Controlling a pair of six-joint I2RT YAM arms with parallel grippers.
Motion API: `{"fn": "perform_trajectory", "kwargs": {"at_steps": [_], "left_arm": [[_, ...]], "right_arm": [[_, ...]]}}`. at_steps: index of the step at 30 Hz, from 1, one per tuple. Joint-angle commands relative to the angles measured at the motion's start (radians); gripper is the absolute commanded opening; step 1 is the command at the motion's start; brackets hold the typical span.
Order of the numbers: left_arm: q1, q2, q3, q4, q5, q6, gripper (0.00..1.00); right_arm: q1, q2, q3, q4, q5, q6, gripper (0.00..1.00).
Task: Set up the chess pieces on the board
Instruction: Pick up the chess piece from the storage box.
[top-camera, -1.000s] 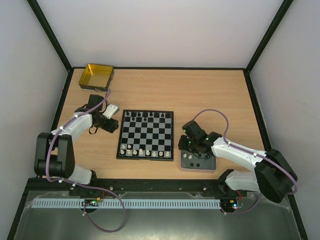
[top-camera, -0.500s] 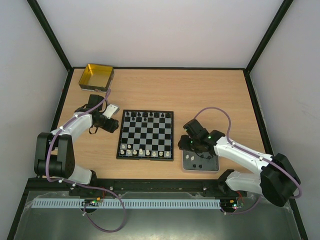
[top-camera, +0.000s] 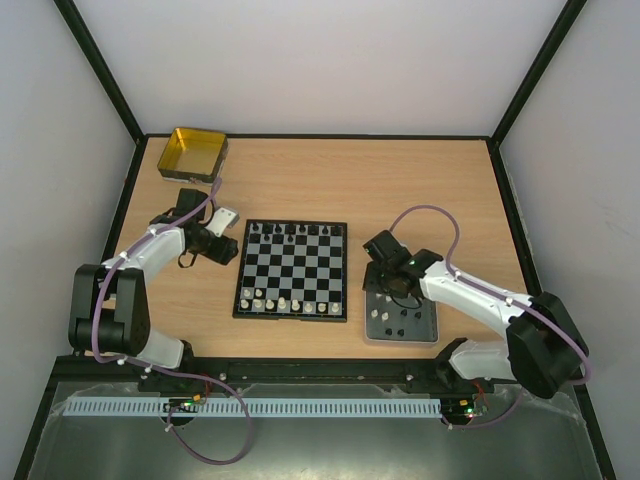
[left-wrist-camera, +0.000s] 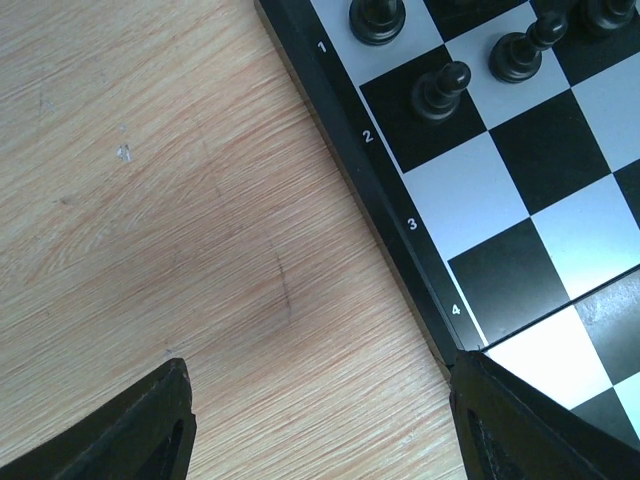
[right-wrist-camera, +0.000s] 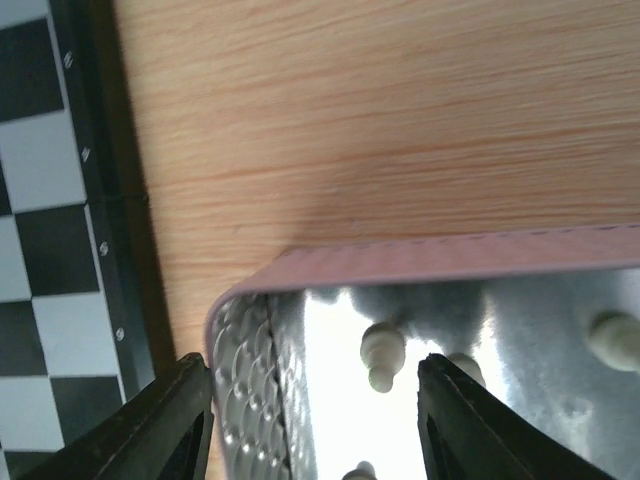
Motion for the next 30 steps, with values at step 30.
{"fn": "perform_trajectory", "kwargs": {"at_steps": [30], "left_arm": [[-0.004, 0.023, 0.0, 0.024, 0.024, -0.016, 0.7]], "right_arm": [[-0.078, 0.147, 0.164, -0.001, -0.04, -0.088, 0.49]]}}
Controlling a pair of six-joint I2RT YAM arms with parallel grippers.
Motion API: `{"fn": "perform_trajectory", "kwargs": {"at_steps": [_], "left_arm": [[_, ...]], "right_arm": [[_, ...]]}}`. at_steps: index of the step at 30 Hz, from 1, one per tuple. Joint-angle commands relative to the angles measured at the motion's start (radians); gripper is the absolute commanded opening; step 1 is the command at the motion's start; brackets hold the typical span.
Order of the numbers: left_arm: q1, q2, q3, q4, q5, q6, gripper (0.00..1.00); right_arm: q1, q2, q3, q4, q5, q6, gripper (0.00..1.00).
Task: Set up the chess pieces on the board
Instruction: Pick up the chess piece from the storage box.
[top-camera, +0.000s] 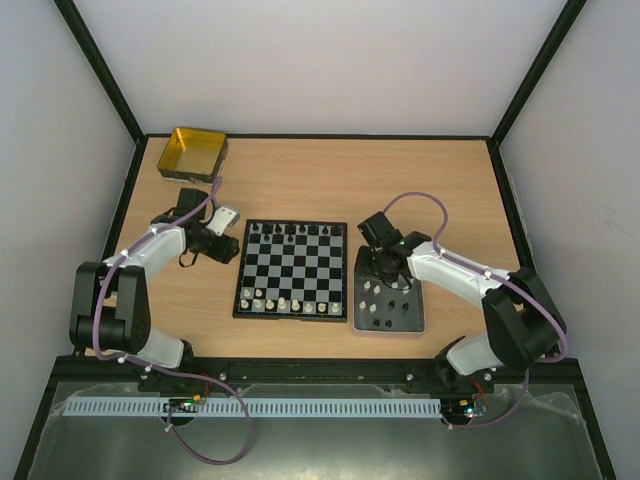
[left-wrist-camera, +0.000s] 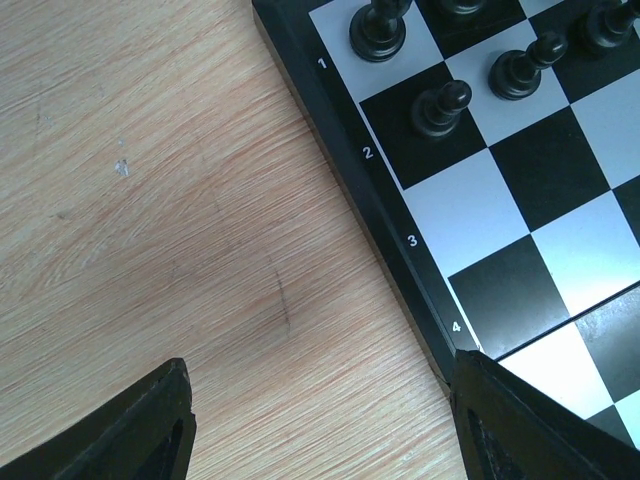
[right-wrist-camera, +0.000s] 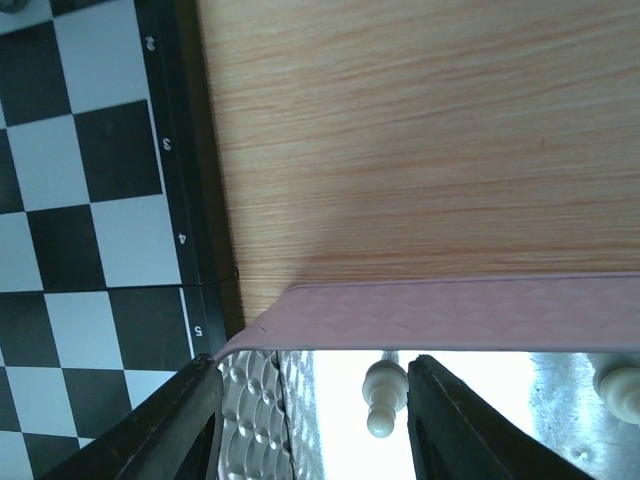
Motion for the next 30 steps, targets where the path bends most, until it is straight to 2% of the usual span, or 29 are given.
{"fn": "perform_trajectory", "kwargs": {"at_steps": [1, 9, 19, 28, 30], "left_arm": [[-0.004, 0.009, -0.002, -0.005, 0.015, -0.006, 0.7], [0.006, -0.001, -0.004, -0.004, 0.016, 0.006, 0.72], [0.008, -0.014, -0.044, -0.032, 0.015, 0.034, 0.71], [0.008, -0.034, -0.087, -0.006, 0.004, 0.031, 0.71], [0.008, -0.025, -0.086, -0.002, 0.016, 0.029, 0.7]], "right_arm": [[-0.001, -0.029, 0.052, -0.094, 0.069, -0.046, 0.49], [0.0, -0.131, 0.061, -0.225, 0.132, -0.09, 0.46], [0.0, -0.156, 0.056, -0.325, 0.09, -0.109, 0.44], [0.0, -0.288, -0.064, -0.35, 0.05, -0.005, 0.34], [0.0, -0.297, -0.086, -0.347, 0.04, 0.003, 0.28]]}}
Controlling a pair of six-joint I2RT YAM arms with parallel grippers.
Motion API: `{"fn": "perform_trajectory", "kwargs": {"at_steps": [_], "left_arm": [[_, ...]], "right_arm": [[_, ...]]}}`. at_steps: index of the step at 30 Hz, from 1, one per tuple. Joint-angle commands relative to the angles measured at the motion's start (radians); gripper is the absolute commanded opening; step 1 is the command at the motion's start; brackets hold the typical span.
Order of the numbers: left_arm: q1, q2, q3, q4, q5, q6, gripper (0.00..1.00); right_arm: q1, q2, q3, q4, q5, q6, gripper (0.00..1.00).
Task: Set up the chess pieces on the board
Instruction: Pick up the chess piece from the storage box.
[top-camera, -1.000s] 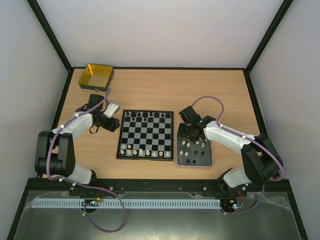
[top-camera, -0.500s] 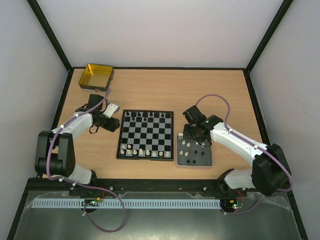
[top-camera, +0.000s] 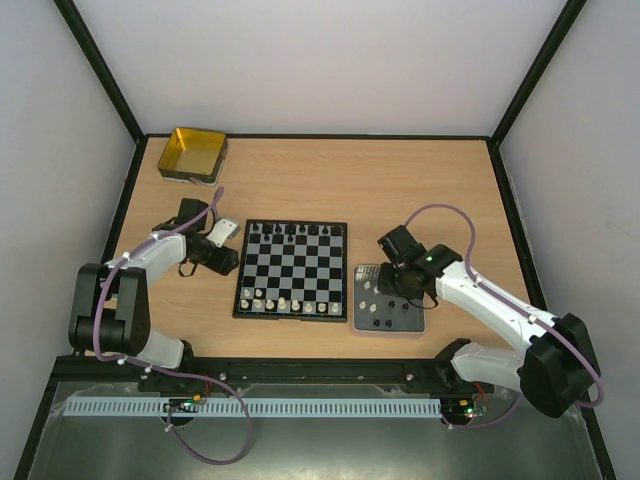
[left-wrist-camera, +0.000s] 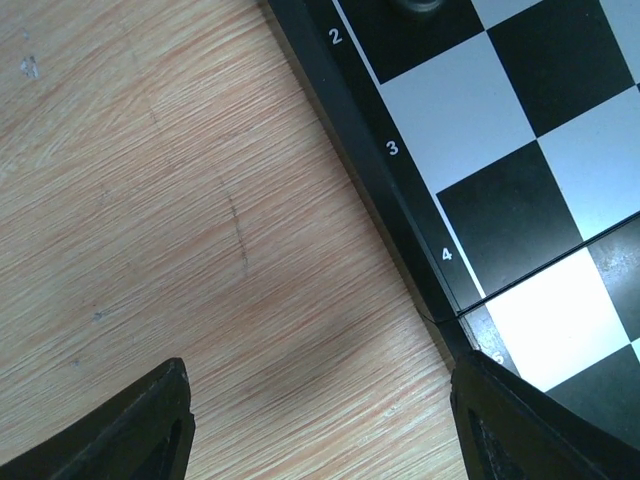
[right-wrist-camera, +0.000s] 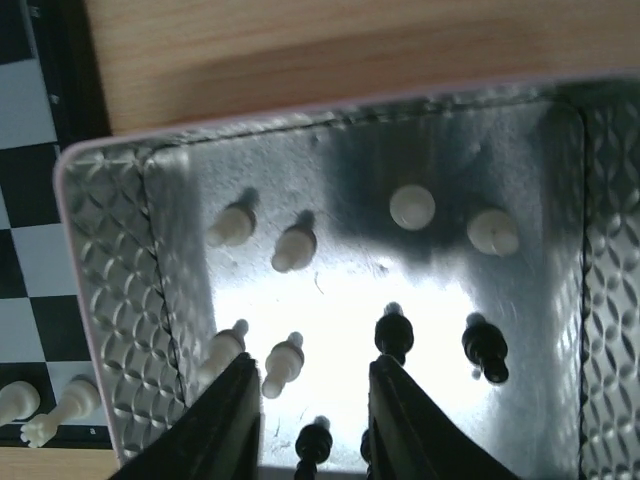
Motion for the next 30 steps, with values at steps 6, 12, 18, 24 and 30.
{"fn": "perform_trajectory", "kwargs": {"at_steps": [6, 12, 18, 24, 30], "left_arm": [[0.006, 0.003, -0.008, 0.015, 0.016, -0.006, 0.7], [0.006, -0.009, -0.01, 0.016, 0.03, -0.011, 0.7], [0.006, -0.005, -0.009, 0.018, 0.035, -0.014, 0.7], [0.006, -0.009, -0.011, 0.019, 0.039, -0.016, 0.7], [0.007, -0.001, -0.01, 0.017, 0.058, -0.015, 0.7]], "right_arm": [[0.0, -0.034, -0.113, -0.017, -0.008, 0.063, 0.26], [0.0, -0.02, -0.157, 0.037, -0.022, 0.085, 0.26], [0.0, 0.02, -0.164, 0.081, -0.022, 0.079, 0.25], [0.0, 0.07, -0.169, 0.108, -0.009, 0.069, 0.24], [0.0, 0.071, -0.171, 0.109, 0.014, 0.081, 0.16]]}}
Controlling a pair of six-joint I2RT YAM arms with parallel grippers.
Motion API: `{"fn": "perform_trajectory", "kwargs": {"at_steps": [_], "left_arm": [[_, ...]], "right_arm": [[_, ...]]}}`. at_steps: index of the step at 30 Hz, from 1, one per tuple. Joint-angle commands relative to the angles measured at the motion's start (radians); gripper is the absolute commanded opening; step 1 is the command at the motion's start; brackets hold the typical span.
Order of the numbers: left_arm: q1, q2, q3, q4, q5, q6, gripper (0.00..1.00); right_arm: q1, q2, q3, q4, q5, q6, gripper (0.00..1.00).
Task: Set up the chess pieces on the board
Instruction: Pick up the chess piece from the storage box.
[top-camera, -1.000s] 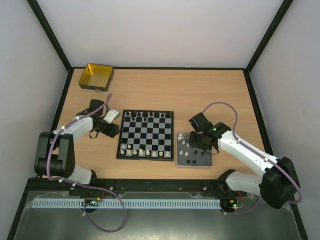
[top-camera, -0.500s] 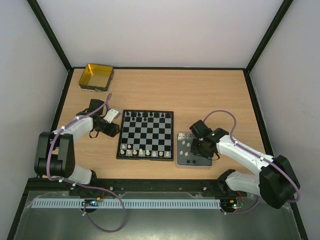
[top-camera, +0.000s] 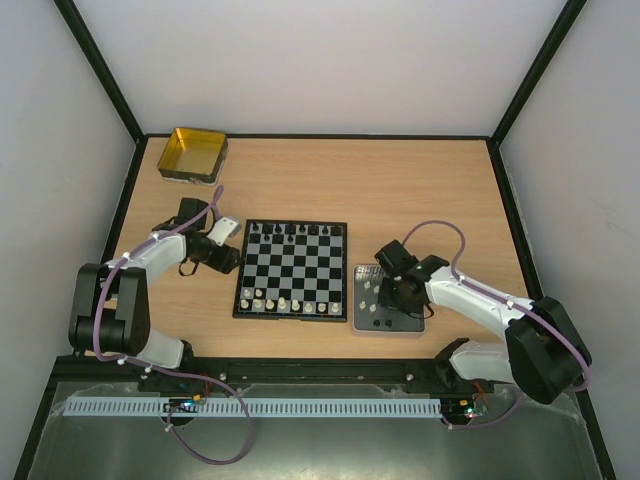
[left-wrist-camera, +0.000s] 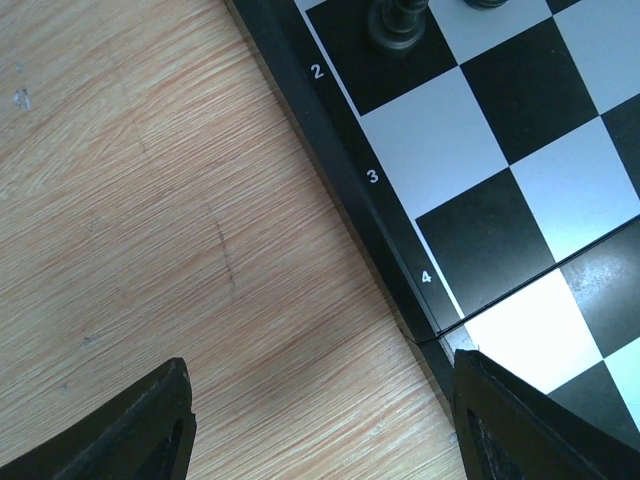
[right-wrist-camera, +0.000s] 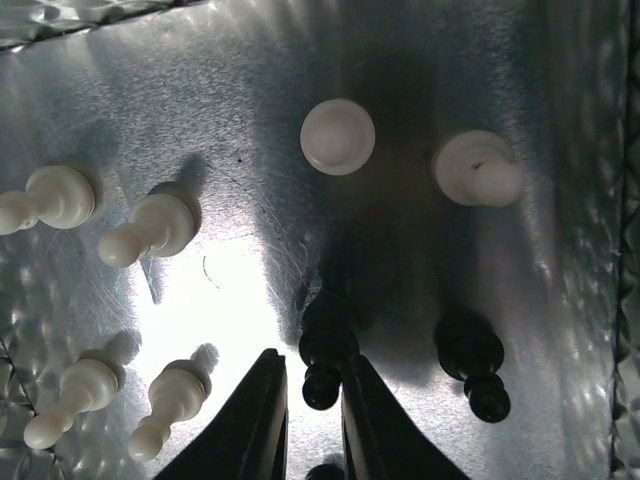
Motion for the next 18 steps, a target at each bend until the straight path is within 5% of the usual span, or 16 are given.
{"fn": "perform_trajectory", "kwargs": {"at_steps": [1, 4, 18], "left_arm": [[0.006, 0.0, -0.008, -0.006, 0.028, -0.007, 0.7], [0.007, -0.002, -0.009, -0.004, 0.032, -0.007, 0.7], [0.007, 0.002, -0.012, 0.004, 0.046, -0.01, 0.7]], "right_arm": [[-0.001, 0.002, -0.01, 0.01, 0.038, 0.015, 0.13], [0.0, 0.001, -0.012, 0.011, 0.042, 0.02, 0.03], [0.005, -0.101, 0.132, -0.165, 0.075, 0.007, 0.02]]}}
